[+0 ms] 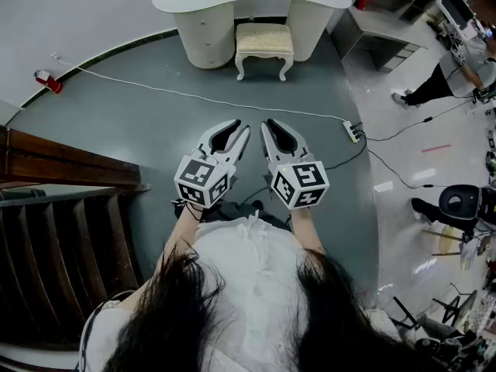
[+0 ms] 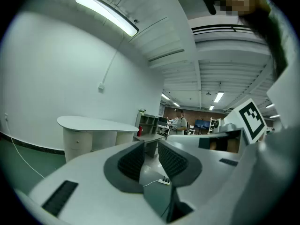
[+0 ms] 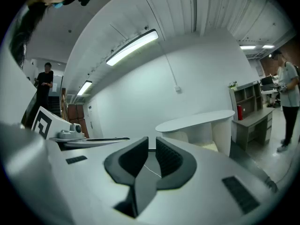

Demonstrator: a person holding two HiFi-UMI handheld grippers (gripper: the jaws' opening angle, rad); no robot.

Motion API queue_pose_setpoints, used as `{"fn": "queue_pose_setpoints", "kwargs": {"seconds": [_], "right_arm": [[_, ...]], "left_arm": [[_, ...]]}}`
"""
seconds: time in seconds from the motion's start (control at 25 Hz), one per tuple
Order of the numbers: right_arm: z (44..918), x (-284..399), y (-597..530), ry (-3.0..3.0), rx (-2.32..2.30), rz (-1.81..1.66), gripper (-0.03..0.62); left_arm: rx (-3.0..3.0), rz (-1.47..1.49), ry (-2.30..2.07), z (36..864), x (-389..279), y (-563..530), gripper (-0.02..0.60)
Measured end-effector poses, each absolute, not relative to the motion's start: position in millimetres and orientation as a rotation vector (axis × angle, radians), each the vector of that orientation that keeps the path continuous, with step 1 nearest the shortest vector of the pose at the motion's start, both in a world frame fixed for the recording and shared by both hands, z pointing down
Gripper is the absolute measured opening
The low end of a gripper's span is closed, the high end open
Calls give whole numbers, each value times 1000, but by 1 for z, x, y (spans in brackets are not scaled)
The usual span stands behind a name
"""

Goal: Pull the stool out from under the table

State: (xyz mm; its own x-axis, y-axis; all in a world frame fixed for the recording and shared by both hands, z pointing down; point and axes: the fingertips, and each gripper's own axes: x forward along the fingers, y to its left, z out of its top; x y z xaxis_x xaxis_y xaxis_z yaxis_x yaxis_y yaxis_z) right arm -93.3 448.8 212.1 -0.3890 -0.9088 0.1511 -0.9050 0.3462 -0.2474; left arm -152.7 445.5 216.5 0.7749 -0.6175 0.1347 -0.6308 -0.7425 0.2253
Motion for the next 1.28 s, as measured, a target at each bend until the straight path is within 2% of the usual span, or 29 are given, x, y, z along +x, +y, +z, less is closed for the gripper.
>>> {"fn": "queue_pose_setpoints", "kwargs": {"seconds": [0.8, 1.28], "right_arm": [[233, -30, 468, 2621, -1671, -415, 64], [246, -13, 429, 2563, -1694, -465, 64]], "left_arm": [[2675, 106, -1025, 241, -94, 464, 103], [2689, 195, -1008, 255, -86, 423, 103]]}}
